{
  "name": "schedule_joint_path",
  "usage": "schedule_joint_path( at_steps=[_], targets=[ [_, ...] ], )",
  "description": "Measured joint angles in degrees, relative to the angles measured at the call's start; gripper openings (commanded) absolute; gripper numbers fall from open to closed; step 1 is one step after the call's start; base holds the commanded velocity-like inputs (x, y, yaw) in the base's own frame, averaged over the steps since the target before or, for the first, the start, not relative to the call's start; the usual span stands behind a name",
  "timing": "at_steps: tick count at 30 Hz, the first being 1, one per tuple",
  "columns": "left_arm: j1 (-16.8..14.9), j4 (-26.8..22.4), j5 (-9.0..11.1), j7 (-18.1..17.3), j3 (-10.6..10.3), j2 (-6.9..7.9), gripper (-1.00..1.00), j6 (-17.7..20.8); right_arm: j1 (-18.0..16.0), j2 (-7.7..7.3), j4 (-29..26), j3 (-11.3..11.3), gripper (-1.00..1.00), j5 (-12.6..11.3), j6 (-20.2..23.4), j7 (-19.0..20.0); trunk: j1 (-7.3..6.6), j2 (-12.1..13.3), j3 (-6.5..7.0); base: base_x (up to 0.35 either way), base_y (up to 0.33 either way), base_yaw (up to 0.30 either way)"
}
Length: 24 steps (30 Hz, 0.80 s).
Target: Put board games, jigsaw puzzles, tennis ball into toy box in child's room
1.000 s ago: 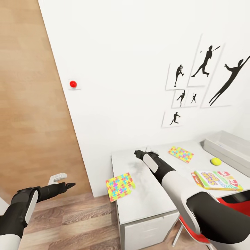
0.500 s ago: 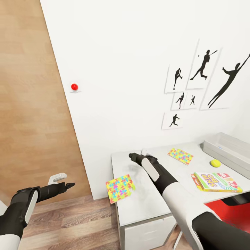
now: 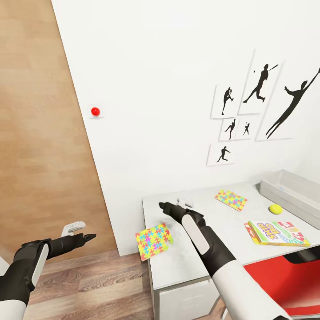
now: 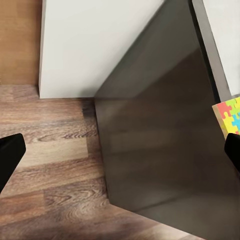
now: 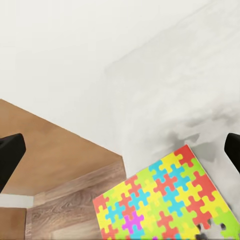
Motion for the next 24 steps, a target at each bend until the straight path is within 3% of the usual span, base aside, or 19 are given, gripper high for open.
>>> schedule_joint_path(
  at_steps=[24],
  targets=[
    [0.0, 0.0, 0.0, 0.01, -0.1, -0.09, 1.0, 0.0, 0.38, -0.07, -0.34, -0.54, 1.0, -0.25, 1.41, 0.14, 0.0, 0.0, 0.0, 0.0, 0.0, 0.0]
  ],
)
